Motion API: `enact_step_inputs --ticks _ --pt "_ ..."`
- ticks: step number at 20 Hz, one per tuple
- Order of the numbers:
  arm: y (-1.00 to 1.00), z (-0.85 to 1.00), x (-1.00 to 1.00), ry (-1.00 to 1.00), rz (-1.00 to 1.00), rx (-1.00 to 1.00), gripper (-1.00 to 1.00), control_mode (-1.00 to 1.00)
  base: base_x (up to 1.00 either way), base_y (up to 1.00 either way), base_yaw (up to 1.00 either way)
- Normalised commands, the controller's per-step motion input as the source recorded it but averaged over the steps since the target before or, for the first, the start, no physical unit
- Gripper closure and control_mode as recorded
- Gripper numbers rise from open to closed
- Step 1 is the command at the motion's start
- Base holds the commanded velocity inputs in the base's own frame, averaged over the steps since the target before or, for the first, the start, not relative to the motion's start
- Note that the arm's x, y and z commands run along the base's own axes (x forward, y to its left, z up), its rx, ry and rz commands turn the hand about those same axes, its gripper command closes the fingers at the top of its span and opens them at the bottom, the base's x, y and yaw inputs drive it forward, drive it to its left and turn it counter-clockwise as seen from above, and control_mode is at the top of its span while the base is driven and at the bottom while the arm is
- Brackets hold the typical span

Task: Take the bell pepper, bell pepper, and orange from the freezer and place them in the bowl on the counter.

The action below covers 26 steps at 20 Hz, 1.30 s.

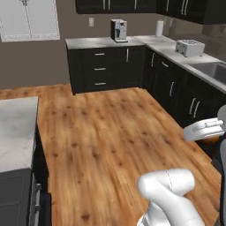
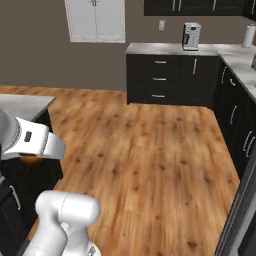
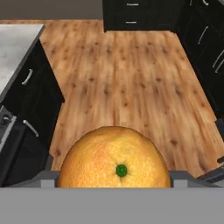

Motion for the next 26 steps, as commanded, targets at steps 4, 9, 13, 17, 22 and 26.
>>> enact_step_inputs --ticks 4,9,13,17,22,26 --pt "0.00 0.00 0.00 0.00 0.00 0.00 1.00 1.00 1.00 0.00 -0.25" --pt "0.00 0.00 0.00 0.00 0.00 0.00 1.00 1.00 1.00 0.00 -0.18" --pt "0.00 0.00 0.00 0.00 0.00 0.00 1.00 1.00 0.99 -0.03 -0.25" --pt "0.00 0.00 0.00 0.00 0.00 0.00 1.00 1.00 0.92 -0.11 -0.36" --pt "0.00 0.00 0.00 0.00 0.00 0.00 1.00 1.00 0.76 -0.06 -0.52" --pt "0.00 0.00 0.00 0.00 0.00 0.00 1.00 1.00 0.72 0.00 -0.56"
